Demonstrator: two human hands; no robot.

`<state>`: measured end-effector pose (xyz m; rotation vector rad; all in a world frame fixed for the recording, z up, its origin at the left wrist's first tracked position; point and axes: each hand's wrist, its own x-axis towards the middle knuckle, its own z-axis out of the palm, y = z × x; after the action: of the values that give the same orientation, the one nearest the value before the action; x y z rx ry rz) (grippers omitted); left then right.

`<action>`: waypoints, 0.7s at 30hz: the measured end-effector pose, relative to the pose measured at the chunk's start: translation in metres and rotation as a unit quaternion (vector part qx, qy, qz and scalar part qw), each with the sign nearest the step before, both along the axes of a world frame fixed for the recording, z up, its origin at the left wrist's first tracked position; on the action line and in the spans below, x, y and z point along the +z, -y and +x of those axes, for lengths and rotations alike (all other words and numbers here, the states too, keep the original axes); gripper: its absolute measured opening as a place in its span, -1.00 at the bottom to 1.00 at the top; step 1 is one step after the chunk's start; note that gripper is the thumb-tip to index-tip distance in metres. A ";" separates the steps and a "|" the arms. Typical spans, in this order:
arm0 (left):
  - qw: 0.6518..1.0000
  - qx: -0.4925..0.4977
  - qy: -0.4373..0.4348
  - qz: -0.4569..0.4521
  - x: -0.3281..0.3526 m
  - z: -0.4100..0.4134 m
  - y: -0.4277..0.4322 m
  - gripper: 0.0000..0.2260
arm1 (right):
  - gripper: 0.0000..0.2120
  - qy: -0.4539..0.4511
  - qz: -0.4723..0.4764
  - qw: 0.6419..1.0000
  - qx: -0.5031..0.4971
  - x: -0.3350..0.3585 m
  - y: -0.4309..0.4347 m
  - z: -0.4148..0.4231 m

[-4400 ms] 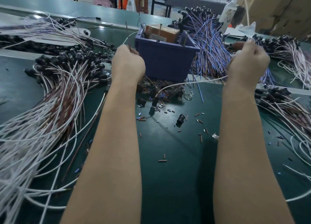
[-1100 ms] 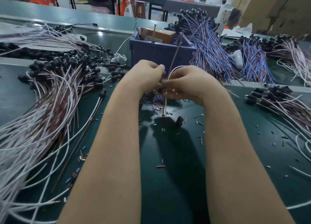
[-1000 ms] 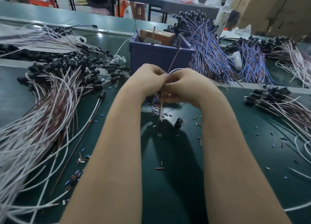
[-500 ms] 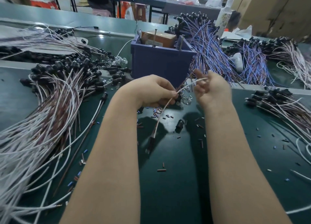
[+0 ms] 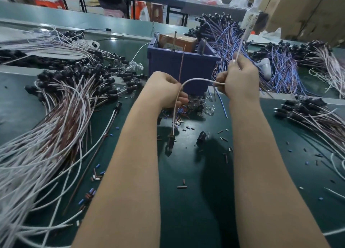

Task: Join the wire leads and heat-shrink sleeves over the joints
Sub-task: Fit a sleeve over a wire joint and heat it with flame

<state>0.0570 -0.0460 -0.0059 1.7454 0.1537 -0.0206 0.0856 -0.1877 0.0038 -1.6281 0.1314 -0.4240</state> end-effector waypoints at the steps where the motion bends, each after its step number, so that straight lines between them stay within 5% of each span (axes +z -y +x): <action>1: 1.000 0.004 0.012 0.019 -0.001 0.002 0.000 -0.88 | -0.64 0.005 -0.014 1.000 0.007 -0.001 0.000 0.000; 12: 0.972 -0.043 0.044 0.225 -0.007 0.006 -0.002 -0.87 | -0.83 -0.006 -0.232 0.971 -0.055 -0.008 0.011 0.003; 21: 0.994 -0.020 -0.008 0.103 -0.008 0.013 0.000 -0.78 | -0.80 0.030 -0.217 0.976 -0.018 -0.007 0.002 0.000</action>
<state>0.0695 -0.0462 -0.0144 1.9541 0.1367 -0.0494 0.0851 -0.1892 -0.0033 -2.0416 0.0215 -0.5569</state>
